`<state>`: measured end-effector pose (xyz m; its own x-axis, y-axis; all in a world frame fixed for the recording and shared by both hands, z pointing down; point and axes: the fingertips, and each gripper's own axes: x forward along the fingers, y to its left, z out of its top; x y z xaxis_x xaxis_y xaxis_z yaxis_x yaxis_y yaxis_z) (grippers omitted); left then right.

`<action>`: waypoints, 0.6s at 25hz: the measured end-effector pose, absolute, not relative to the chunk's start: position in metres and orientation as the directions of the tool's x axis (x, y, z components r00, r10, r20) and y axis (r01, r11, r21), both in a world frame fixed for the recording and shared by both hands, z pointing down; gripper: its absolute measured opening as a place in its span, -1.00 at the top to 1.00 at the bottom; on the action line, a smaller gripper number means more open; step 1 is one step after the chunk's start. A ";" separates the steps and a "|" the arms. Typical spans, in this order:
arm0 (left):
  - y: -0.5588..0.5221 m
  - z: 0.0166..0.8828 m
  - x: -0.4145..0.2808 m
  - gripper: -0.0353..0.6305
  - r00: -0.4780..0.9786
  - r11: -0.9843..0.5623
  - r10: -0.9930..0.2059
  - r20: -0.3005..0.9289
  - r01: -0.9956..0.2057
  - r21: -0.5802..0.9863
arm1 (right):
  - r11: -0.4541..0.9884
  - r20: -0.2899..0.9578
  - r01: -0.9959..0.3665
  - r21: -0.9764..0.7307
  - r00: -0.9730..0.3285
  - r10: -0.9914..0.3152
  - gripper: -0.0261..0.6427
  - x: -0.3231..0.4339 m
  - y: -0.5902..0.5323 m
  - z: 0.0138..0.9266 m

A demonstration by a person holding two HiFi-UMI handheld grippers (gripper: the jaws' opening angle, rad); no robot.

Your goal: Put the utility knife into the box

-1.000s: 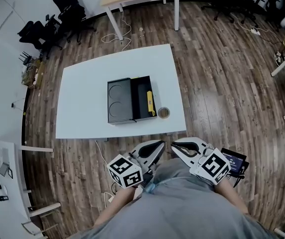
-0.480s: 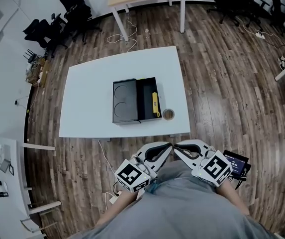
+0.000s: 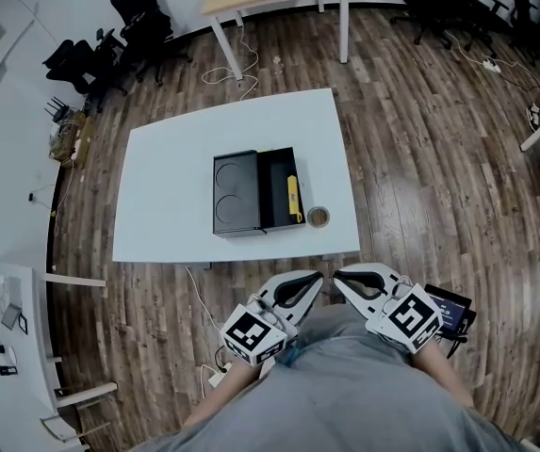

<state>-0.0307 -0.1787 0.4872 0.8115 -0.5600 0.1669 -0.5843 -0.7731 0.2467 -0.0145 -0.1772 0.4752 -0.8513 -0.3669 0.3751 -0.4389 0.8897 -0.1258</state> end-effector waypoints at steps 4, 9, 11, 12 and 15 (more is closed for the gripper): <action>-0.178 0.492 -0.030 0.84 0.808 -0.769 -0.564 0.174 -0.590 0.245 | 0.887 0.371 -0.447 -0.115 -0.848 -0.379 0.83 -0.011 -0.179 0.481; -0.177 0.493 -0.029 0.84 0.809 -0.771 -0.559 0.183 -0.588 0.243 | 0.894 0.350 -0.431 -0.121 -0.861 -0.368 0.83 -0.015 -0.177 0.480; -0.176 0.493 -0.026 0.84 0.812 -0.774 -0.554 0.184 -0.584 0.245 | 0.895 0.351 -0.430 -0.123 -0.862 -0.366 0.83 -0.014 -0.176 0.479; -0.175 0.493 -0.024 0.84 0.813 -0.776 -0.552 0.184 -0.582 0.245 | 0.895 0.351 -0.430 -0.123 -0.862 -0.366 0.83 -0.013 -0.175 0.479; -0.175 0.492 -0.021 0.84 0.818 -0.780 -0.545 0.184 -0.575 0.246 | 0.894 0.354 -0.430 -0.121 -0.861 -0.366 0.83 -0.012 -0.176 0.478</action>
<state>-0.0212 -0.1752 0.4919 0.8183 -0.5446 0.1842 -0.5748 -0.7804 0.2463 -0.0121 -0.1758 0.4779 -0.8606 -0.3665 0.3535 -0.4305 0.8945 -0.1207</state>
